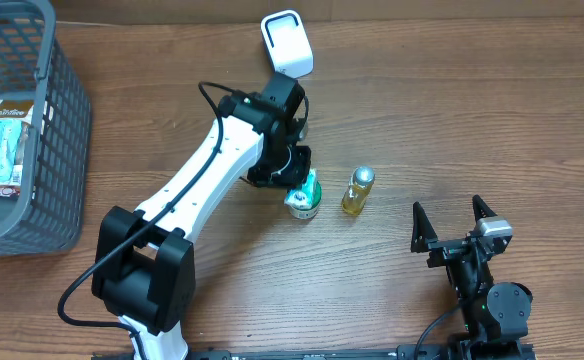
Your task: Scan the item barcode
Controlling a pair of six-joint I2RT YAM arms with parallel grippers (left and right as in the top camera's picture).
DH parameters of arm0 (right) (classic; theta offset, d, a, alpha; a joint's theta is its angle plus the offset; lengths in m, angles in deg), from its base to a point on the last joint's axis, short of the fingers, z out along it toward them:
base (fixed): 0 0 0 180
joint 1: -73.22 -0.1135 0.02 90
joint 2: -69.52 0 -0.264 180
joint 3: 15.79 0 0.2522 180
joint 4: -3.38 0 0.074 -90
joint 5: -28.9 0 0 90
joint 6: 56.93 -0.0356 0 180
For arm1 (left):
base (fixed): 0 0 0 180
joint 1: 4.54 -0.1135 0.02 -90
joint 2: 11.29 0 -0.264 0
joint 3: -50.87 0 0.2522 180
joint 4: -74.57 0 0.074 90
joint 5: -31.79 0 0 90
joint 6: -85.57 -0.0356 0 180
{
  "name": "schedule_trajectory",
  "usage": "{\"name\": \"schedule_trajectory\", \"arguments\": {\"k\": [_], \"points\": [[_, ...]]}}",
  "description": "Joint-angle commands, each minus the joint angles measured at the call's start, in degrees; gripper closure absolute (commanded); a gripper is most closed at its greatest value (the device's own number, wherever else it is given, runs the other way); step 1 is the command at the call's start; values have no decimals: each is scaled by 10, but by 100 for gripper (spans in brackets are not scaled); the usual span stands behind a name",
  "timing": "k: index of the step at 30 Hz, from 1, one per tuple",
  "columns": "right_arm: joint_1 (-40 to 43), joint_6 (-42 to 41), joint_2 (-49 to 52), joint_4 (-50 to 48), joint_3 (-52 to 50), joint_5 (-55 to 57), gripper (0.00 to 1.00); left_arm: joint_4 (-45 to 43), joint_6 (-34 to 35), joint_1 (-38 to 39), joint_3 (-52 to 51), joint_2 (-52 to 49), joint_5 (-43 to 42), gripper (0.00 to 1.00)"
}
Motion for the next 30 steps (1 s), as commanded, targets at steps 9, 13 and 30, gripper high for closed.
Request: {"name": "schedule_trajectory", "arguments": {"k": [9,13,30], "points": [[-2,-4,-4,-2,-6,1,0,119,51,-11,86,-2,253,96],[-2,-4,-4,-2,-6,1,0,107,76,-10,55,-2,282,96],[-2,-4,-4,-2,-6,1,0,-76,72,-7,-107,-3,74,96]]}}
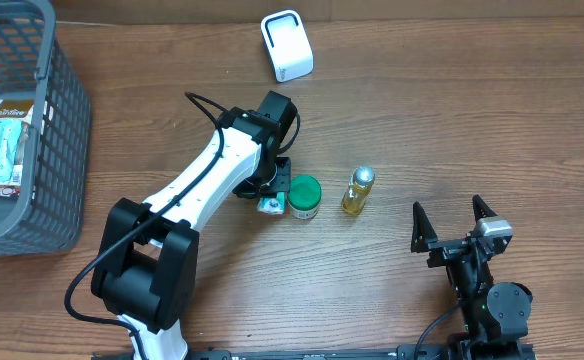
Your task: Scan the item barcode
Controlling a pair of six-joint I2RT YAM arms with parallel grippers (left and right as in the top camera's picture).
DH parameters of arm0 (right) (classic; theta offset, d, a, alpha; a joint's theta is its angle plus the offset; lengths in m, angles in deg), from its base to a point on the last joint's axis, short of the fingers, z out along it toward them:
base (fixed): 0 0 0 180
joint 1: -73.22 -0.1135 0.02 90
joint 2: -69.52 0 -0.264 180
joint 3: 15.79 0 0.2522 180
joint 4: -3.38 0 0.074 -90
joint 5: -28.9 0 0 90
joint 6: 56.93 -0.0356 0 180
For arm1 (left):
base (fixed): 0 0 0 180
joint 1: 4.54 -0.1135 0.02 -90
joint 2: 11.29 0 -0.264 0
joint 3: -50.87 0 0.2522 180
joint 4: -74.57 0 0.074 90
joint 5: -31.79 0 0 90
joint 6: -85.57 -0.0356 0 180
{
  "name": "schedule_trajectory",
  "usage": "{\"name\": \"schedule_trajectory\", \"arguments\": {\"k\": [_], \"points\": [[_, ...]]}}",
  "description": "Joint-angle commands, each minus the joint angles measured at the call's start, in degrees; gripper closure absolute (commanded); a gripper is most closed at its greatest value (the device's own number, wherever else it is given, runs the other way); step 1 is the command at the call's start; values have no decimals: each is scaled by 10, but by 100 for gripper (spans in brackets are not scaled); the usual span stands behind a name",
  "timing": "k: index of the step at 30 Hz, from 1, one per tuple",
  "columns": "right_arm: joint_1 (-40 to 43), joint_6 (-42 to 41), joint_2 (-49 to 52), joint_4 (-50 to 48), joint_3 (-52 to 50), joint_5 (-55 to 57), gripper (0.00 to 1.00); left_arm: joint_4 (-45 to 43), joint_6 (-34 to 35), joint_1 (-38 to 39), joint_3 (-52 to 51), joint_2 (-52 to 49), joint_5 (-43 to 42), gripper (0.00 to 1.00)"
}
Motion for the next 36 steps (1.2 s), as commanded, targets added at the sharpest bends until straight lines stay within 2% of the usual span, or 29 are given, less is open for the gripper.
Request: {"name": "schedule_trajectory", "arguments": {"k": [1,7,14,16,21,23,30,36], "points": [[-2,-4,-4,-3,-6,1,0,-14,1,3,-3,-1,-81,96],[-2,-4,-4,-3,-6,1,0,-31,1,15,-3,-1,-132,96],[-2,-4,-4,-3,-6,1,0,-26,-8,19,-3,-1,-129,96],[-2,-4,-4,-3,-6,1,0,-19,-9,16,-3,-1,-106,96],[-2,-4,-4,-3,-6,1,0,10,17,14,-3,-1,29,96],[-2,-4,-4,-3,-6,1,0,14,26,14,-4,-3,55,96],[-2,-4,-4,-3,-6,1,0,-35,32,14,-36,-18,31,95],[-2,-4,-4,-3,-6,1,0,-38,32,-3,-40,-38,30,94]]}}
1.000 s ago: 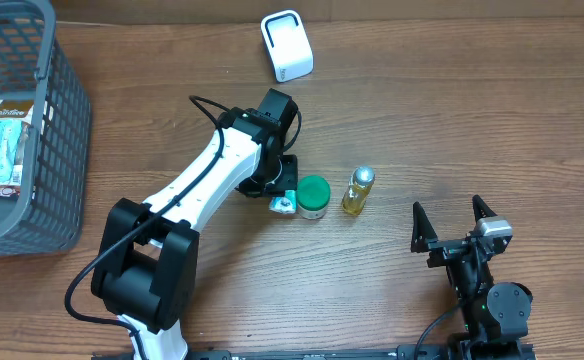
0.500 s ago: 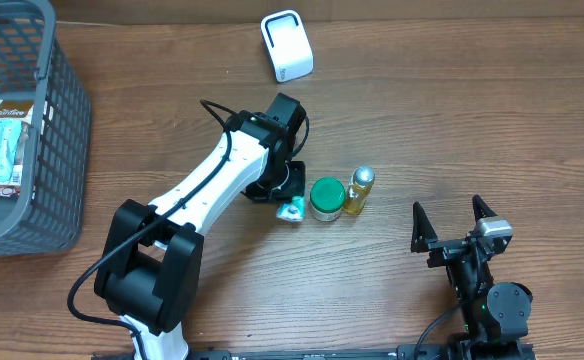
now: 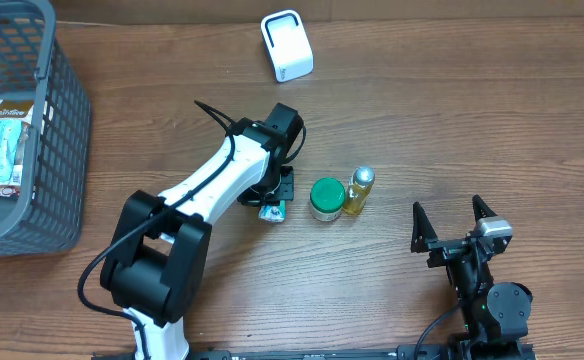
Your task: Scan the item barcode
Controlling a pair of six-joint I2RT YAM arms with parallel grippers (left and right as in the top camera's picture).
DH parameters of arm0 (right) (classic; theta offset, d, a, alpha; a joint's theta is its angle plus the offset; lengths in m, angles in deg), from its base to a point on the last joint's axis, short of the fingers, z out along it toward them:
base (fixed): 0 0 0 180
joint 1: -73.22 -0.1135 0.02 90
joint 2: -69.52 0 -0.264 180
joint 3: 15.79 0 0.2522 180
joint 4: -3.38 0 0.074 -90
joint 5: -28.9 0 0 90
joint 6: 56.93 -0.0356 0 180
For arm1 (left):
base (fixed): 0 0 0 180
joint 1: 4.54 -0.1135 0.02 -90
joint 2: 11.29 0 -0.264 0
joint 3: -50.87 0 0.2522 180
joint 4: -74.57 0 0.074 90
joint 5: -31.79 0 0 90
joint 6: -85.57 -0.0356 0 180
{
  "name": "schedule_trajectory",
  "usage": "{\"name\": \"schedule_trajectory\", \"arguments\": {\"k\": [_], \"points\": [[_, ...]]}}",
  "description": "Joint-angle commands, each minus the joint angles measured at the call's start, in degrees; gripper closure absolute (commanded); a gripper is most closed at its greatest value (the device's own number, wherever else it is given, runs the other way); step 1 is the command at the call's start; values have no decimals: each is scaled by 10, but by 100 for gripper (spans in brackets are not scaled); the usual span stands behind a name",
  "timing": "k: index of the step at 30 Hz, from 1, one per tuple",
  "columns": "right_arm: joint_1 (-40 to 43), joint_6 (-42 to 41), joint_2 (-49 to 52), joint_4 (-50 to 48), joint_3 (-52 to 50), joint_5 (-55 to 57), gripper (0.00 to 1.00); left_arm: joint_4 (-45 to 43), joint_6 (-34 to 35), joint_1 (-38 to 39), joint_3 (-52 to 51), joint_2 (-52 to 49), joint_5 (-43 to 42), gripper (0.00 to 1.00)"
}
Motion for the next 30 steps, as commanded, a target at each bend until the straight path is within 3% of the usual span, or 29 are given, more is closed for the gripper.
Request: {"name": "schedule_trajectory", "arguments": {"k": [1,3,5,6,15,20,21,24,26,27,28,30], "points": [[-2,-4,-4,-2,-6,1,0,-4,10,-18,-6,-15,-2,92],[-2,-4,-4,-2,-6,1,0,-4,10,-24,-6,-15,-17,85],[-2,-4,-4,-2,-6,1,0,-4,9,-28,-6,-15,-30,67],[-2,-4,-4,-2,-6,1,0,-4,5,-29,-6,-15,-35,64],[-2,-4,-4,-2,-6,1,0,27,-96,-93,22,-14,-200,55],[-2,-4,-4,-2,-6,1,0,33,-126,-116,22,-14,-200,55],[-2,-4,-4,-2,-6,1,0,35,-135,-117,22,-14,-200,51],[-2,-4,-4,-2,-6,1,0,35,-164,-116,22,-15,-201,27],[-2,-4,-4,-2,-6,1,0,36,-188,-115,22,-15,-208,19],[-2,-4,-4,-2,-6,1,0,36,-197,-114,21,-15,-213,19],[-2,-4,-4,-2,-6,1,0,37,-198,-113,20,-15,-217,26],[-2,-4,-4,-2,-6,1,0,37,-198,-113,16,-15,-217,48]]}}
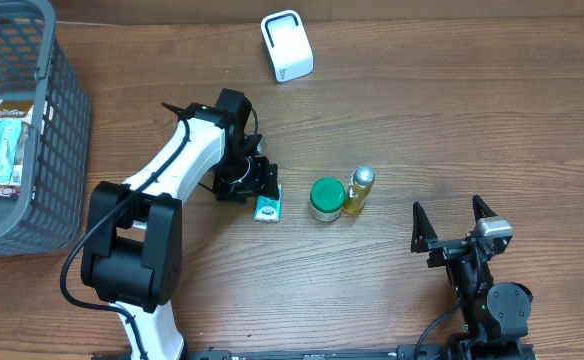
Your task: Scan the item barcode
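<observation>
A small teal and white item (267, 208) lies on the table at the fingertips of my left gripper (260, 190). The overhead view does not show whether the fingers close on it. The white barcode scanner (287, 45) stands at the far edge, well away from the item. My right gripper (452, 225) rests open near the front right with nothing between its fingers.
A green-capped container (326, 198) stands upright against a small yellow bottle (358, 190) right of the item. A grey wire basket (47, 150) holding packaged goods fills the far left corner. The left arm's cable loops over its wrist.
The left arm's wrist has swung to the left and the gripper now points right toward the teal item, which sits almost where it was. The green container, bottle and right arm are unmoved.
At first the left gripper was over the green-capped container below the scanner. Then the container stood free with the teal item by the gripper. Later the container stood further right, touching the yellow bottle. Now the arm is further left, the teal item at its fingertips.
</observation>
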Controlling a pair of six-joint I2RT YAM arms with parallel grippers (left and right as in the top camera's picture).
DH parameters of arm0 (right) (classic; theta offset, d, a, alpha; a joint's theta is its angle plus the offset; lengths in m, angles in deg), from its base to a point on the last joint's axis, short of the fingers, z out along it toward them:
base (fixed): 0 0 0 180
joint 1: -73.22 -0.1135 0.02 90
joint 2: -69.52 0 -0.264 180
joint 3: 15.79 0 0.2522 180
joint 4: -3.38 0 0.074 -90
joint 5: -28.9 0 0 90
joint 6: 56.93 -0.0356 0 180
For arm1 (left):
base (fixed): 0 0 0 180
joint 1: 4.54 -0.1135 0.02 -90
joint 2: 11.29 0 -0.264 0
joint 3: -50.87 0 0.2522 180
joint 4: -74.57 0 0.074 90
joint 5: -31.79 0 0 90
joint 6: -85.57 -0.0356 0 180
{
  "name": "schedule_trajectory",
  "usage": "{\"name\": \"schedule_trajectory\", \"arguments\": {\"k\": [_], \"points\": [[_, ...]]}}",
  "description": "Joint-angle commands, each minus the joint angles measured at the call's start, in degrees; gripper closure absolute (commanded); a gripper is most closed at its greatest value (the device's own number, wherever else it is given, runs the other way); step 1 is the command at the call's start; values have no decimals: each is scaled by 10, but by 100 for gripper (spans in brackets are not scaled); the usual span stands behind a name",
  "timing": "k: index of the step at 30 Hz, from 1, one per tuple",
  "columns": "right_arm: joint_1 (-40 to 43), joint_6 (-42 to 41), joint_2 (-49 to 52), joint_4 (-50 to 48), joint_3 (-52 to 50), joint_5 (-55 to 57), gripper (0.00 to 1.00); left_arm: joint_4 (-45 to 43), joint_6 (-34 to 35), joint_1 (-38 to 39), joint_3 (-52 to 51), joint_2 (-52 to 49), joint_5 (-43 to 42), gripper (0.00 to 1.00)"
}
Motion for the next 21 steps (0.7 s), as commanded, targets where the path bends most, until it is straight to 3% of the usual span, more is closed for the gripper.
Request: {"name": "schedule_trajectory", "arguments": {"k": [1,5,15,21], "points": [[-2,-4,-4,-2,-6,1,0,0,-33,5,3,-5,-20,53],[-2,-4,-4,-2,-6,1,0,-10,-33,5,-8,-5,-20,60],[-2,-4,-4,-2,-6,1,0,-14,-30,7,-11,-6,-13,56],[-2,-4,-4,-2,-6,1,0,-14,-2,10,-17,-6,12,59]]}}
